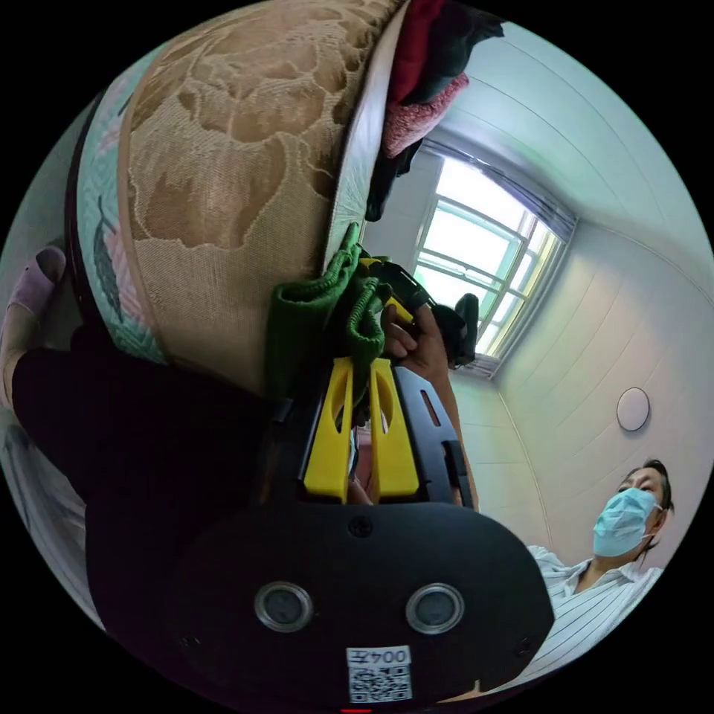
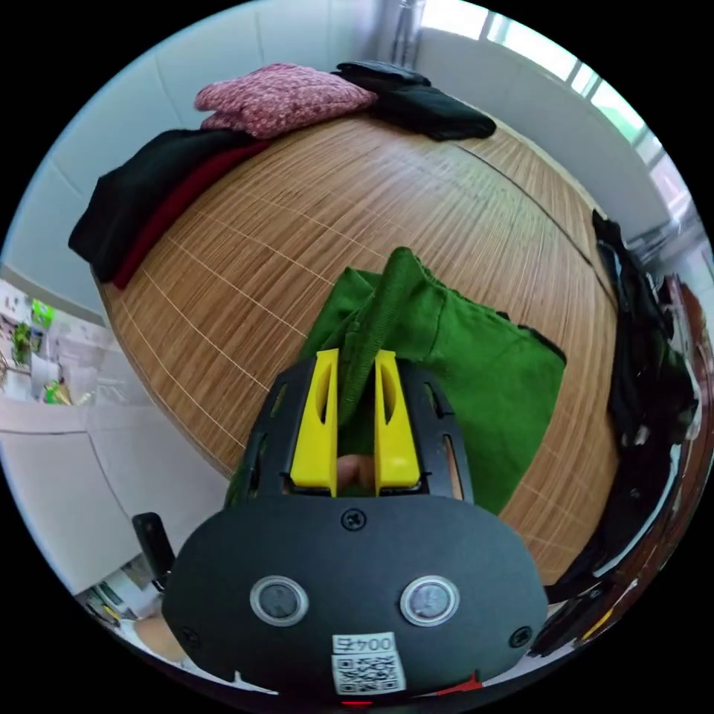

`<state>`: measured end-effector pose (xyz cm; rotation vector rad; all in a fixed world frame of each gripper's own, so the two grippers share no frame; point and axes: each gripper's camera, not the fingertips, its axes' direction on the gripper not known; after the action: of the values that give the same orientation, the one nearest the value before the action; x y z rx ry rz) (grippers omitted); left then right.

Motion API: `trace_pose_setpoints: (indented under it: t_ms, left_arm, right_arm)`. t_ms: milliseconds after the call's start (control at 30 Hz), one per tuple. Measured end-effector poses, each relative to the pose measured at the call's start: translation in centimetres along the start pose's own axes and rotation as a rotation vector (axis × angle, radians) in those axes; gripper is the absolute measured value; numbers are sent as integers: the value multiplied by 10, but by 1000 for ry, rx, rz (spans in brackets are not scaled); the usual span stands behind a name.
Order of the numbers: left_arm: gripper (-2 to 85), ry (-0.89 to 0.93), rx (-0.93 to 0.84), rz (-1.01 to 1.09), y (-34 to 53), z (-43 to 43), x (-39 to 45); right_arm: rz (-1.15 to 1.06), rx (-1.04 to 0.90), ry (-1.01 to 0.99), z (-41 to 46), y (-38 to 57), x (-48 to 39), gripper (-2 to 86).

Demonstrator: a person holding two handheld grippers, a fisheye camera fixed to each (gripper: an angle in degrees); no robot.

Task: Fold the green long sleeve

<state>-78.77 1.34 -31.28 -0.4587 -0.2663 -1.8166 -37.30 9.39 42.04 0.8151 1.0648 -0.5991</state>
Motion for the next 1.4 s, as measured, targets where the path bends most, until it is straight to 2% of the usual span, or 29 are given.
trace_pose_setpoints:
  t_ms: [133,200,267,400,467,600,667,800,867,967,1100,1233,1400]
  left_arm:
    - [25,18,3,-12,20,-2,30]
    - [22,28,10,-13,31,-7,39]
    - [18,24,43,-5,51,-16,49]
    - [13,-10,87,80,83,-18,82]
    - [8,-25,55,253,101,13,130]
    - [6,-121,-44,528,118,107,194]
    - [7,-213,-94,675,124,185,217]
    - [6,-389,-158,749,124,301,215]
    - [5,-547,-187,758,122,370,201]
    - [4,-695,-180,731,114,429,175]
    - [3,-866,-178,700,101,463,128]
    - [5,-802,-186,614,103,472,80]
    - [4,-765,-202,607,124,484,59]
  right_arm:
    - [-92,142,115,-38,20,-12,80]
    - [-71,300,147,-66,41,-3,65]
    - [-33,495,47,-100,75,23,58]
    - [18,577,-82,-133,121,68,51]
    - [80,642,-191,-143,168,104,33]
    - [210,602,-323,-127,235,156,2]
    - [267,555,-375,-110,273,185,-4]
    - [323,491,-443,-86,309,224,-6]
    - [346,442,-465,-73,316,241,-6]
    - [283,403,-472,-60,313,238,-2]
    - [165,256,-416,-24,306,216,1]
    - [164,295,-369,-7,323,215,-3]
    - [212,303,-494,-26,339,247,14]
